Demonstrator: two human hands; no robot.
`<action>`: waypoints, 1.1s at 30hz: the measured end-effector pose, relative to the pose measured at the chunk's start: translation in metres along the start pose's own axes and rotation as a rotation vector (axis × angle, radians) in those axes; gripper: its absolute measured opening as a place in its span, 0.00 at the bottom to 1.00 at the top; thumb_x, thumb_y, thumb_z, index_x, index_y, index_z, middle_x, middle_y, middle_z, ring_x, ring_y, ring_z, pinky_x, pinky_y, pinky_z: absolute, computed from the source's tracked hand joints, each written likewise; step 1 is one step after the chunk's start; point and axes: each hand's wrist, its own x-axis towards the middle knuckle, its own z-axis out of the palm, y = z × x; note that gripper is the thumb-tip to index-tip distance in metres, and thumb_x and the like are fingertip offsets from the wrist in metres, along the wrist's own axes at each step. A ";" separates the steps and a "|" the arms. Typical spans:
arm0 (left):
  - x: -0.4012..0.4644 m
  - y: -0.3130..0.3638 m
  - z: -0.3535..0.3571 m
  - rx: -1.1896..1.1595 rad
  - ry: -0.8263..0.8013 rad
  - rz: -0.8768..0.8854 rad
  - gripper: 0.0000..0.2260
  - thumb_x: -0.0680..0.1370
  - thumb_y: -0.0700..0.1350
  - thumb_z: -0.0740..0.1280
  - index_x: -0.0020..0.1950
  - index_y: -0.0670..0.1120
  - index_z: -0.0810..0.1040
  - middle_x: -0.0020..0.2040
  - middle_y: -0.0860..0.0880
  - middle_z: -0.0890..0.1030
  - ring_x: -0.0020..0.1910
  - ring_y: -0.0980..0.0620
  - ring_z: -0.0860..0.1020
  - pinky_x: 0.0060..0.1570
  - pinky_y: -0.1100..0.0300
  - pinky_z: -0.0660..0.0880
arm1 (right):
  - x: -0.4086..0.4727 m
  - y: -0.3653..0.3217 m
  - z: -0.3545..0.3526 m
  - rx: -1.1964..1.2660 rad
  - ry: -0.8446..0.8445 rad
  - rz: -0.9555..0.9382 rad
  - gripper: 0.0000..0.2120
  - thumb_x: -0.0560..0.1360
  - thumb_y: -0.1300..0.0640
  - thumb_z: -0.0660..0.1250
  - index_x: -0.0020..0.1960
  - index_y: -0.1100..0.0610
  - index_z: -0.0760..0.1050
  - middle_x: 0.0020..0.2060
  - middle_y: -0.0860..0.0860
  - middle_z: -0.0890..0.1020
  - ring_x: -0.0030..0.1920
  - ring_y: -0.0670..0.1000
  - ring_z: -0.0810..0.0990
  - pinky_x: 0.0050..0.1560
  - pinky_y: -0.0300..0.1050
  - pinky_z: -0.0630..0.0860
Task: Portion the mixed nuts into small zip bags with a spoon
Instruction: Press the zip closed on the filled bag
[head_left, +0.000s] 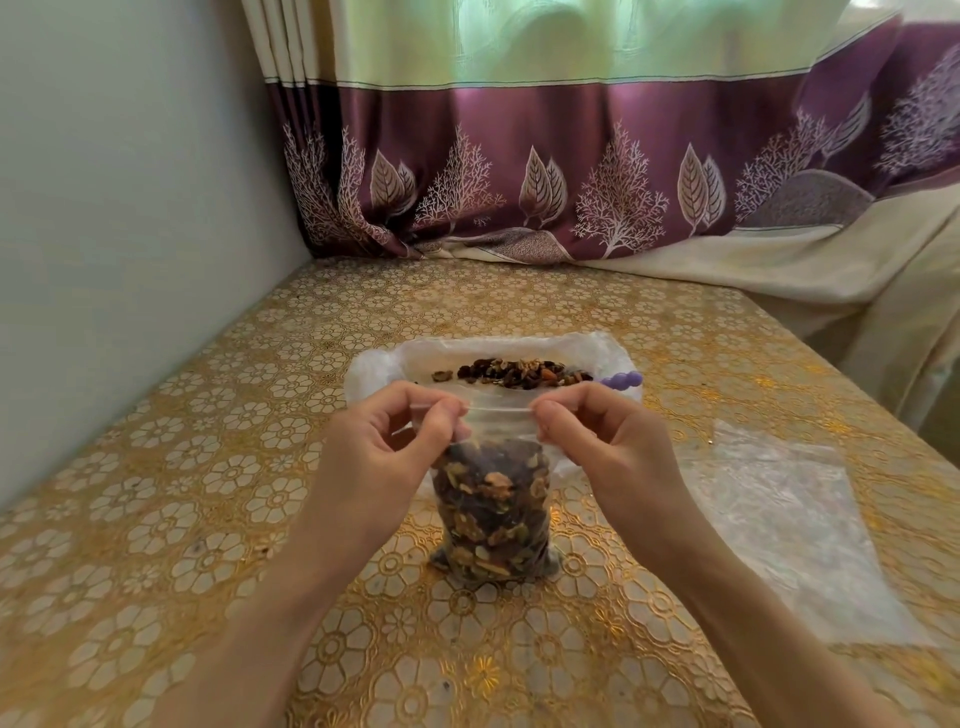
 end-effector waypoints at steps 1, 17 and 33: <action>0.000 0.000 0.001 -0.010 0.000 -0.007 0.06 0.71 0.49 0.66 0.42 0.48 0.80 0.34 0.54 0.83 0.34 0.62 0.80 0.35 0.73 0.74 | 0.000 0.000 0.001 0.001 0.001 -0.001 0.08 0.75 0.59 0.66 0.39 0.51 0.80 0.32 0.50 0.80 0.35 0.60 0.74 0.40 0.58 0.73; 0.000 0.004 -0.001 0.050 -0.041 0.014 0.09 0.64 0.58 0.68 0.40 0.58 0.82 0.38 0.50 0.83 0.37 0.45 0.80 0.39 0.47 0.78 | -0.001 -0.005 0.003 -0.041 -0.060 -0.020 0.05 0.74 0.61 0.67 0.41 0.53 0.79 0.35 0.54 0.81 0.37 0.58 0.78 0.41 0.51 0.76; -0.003 0.007 0.006 0.113 -0.036 0.101 0.08 0.71 0.39 0.71 0.39 0.54 0.81 0.37 0.61 0.83 0.37 0.64 0.80 0.36 0.75 0.73 | -0.001 -0.007 0.005 -0.121 -0.113 -0.079 0.04 0.74 0.63 0.68 0.42 0.55 0.79 0.27 0.37 0.78 0.29 0.37 0.76 0.32 0.27 0.69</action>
